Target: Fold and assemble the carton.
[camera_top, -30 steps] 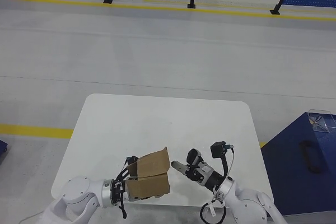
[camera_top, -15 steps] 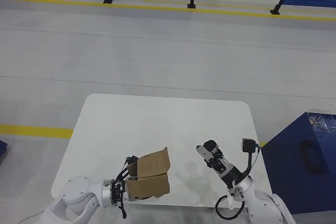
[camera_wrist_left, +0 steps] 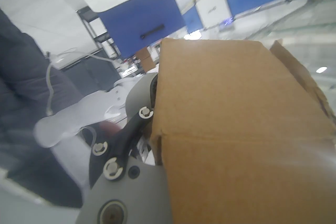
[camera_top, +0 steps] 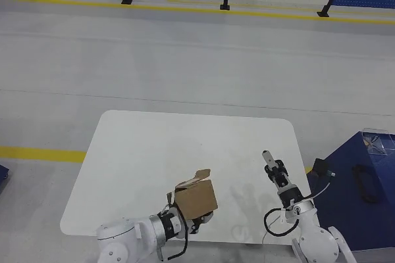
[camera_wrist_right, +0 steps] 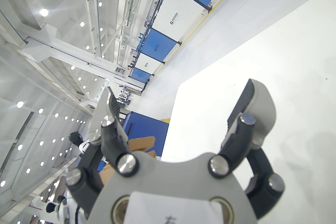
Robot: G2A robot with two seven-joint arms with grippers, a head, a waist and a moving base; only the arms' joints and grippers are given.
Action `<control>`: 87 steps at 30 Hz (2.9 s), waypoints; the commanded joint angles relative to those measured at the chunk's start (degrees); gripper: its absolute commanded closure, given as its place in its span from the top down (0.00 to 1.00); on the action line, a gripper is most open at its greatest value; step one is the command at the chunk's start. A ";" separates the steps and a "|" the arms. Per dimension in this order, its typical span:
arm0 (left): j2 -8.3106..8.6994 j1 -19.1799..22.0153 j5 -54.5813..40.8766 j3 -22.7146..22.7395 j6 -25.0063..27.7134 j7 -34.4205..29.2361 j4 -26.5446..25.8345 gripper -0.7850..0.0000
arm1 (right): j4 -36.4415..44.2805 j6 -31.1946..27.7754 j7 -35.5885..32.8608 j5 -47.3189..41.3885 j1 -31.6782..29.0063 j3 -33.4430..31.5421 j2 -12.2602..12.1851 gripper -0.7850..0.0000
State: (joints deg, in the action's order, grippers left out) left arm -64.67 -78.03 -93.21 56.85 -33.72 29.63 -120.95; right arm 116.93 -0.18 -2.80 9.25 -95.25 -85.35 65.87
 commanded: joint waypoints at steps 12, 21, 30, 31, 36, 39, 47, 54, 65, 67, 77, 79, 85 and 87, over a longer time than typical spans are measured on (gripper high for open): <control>-7.19 13.01 -6.35 -14.27 37.59 40.11 11.84 0.00 | -1.56 -1.24 0.14 0.12 -1.37 1.40 0.60 1.00; -12.32 21.58 -10.80 -19.86 43.86 44.79 27.06 0.00 | -1.89 -2.27 0.96 -0.17 -2.29 1.13 0.94 1.00; -15.64 24.96 -11.69 -22.69 42.88 44.33 36.03 1.00 | -1.45 -1.91 0.59 -0.14 -2.58 0.42 1.19 1.00; -15.90 25.08 -11.38 -22.85 42.85 44.15 36.21 1.00 | -1.33 -1.77 0.50 -0.12 -2.58 0.30 1.21 1.00; -16.37 23.65 -9.69 -22.52 41.98 43.33 31.90 1.00 | -0.98 -1.58 0.48 -0.21 -2.78 -0.21 1.35 1.00; -15.42 20.60 -6.95 -20.53 40.15 43.46 24.01 1.00 | -0.99 -1.59 0.61 0.00 -2.79 -0.20 1.46 1.00; -9.13 5.48 8.99 -9.97 14.86 35.09 -4.55 1.00 | -1.28 -1.56 0.70 0.57 -2.56 0.64 1.79 1.00; -4.78 -4.06 19.95 0.30 -2.27 2.26 -4.62 1.00 | -0.40 1.07 -1.09 1.73 -1.65 1.25 1.93 1.00; -4.01 -5.35 21.42 2.01 -5.25 -6.83 -4.03 1.00 | -0.40 1.07 -1.09 1.73 -1.65 1.25 1.93 1.00; -4.01 -5.35 21.42 2.01 -5.25 -6.83 -4.03 1.00 | -0.40 1.07 -1.09 1.73 -1.65 1.25 1.93 1.00; -0.95 -6.54 52.59 5.20 -14.51 -13.51 -13.70 1.00 | -4.78 4.24 -5.64 14.54 4.84 9.71 2.23 1.00; -0.20 -5.76 61.88 3.40 -19.34 -13.34 -13.70 1.00 | -5.84 5.87 -6.31 21.31 7.30 13.51 2.45 1.00; 1.33 -7.84 74.98 -1.82 -24.28 -10.25 -9.78 1.00 | -12.24 11.39 -6.75 40.18 14.81 24.25 3.63 1.00; 1.63 -7.61 74.74 -2.10 -24.28 -10.89 -6.00 1.00 | -14.62 12.39 -7.51 44.33 16.63 27.34 4.11 1.00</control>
State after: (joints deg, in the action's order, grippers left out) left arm -63.21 -85.90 -18.53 54.83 -58.03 19.07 -129.69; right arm 103.87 11.62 -9.76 50.60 -79.74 -60.02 69.70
